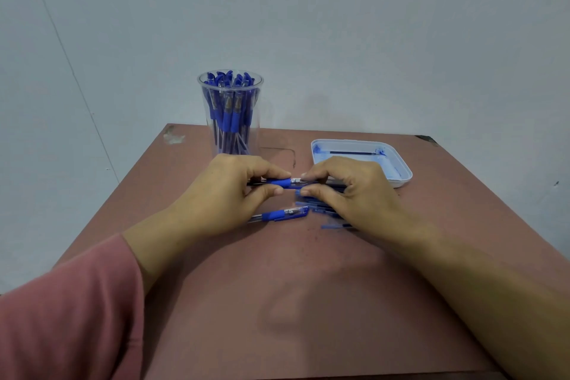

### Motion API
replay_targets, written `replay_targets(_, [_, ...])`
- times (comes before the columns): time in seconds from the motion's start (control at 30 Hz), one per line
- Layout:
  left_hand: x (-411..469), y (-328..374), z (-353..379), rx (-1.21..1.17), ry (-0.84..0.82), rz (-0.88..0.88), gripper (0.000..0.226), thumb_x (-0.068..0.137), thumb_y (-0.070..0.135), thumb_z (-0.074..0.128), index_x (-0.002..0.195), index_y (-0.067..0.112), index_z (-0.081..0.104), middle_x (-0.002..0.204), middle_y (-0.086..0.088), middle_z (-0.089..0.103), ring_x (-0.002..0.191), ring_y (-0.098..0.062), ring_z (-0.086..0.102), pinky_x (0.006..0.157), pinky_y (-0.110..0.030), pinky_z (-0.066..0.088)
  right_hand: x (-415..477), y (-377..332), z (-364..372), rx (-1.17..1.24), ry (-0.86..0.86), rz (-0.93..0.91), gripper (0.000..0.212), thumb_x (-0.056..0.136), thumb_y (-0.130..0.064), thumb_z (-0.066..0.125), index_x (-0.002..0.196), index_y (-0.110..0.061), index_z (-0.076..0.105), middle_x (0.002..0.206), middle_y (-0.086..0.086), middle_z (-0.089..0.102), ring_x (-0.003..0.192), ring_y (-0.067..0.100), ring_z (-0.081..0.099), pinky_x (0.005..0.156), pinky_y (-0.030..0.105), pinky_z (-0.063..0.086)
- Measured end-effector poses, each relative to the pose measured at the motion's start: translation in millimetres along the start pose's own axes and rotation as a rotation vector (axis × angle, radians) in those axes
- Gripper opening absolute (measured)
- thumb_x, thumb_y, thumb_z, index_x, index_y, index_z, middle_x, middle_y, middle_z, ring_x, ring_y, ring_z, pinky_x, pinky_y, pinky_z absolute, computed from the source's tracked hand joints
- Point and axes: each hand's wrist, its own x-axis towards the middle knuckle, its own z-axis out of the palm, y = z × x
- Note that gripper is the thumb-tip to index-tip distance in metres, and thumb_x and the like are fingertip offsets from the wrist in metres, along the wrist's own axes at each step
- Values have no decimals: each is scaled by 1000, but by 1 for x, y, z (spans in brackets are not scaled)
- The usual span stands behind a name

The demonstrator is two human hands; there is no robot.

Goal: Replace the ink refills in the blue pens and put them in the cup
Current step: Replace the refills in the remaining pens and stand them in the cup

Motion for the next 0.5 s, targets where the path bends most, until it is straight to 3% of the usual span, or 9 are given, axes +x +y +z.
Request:
replay_targets(0.13, [2,2,-3,20,-56,-42,31,86,29,70,117,31,68,103,22,67,95,4,61,85,-19,50,5,1,-1,-25,-39,48,14,84,-16,73,96,-21,69,87,-5,68,80,11,62,74,23,48])
replay_targets(0.23, [-5,2,-5,161,-111,-85,60,80,58,65,133,34,54,126,20,58,113,1,53,98,-25,44,6,2,-5,31,-44,146,25,86,-16,71,89,-37,59,89,-11,66,86,6,60,80,16,46])
replay_targets(0.37, [-22,4,-3,414,-251,-248,109,61,91,31,150,28,25,149,9,39,133,-11,40,105,-28,34,4,11,-18,144,-18,299,26,87,-13,68,88,-37,58,87,-14,65,85,8,62,82,18,46])
replay_targets(0.5, [-35,3,1,484,-366,-331,119,59,95,11,154,23,11,159,4,19,144,-14,21,116,-35,22,9,13,-34,238,68,325,20,90,-11,64,90,-31,61,85,-7,63,80,13,58,79,26,49])
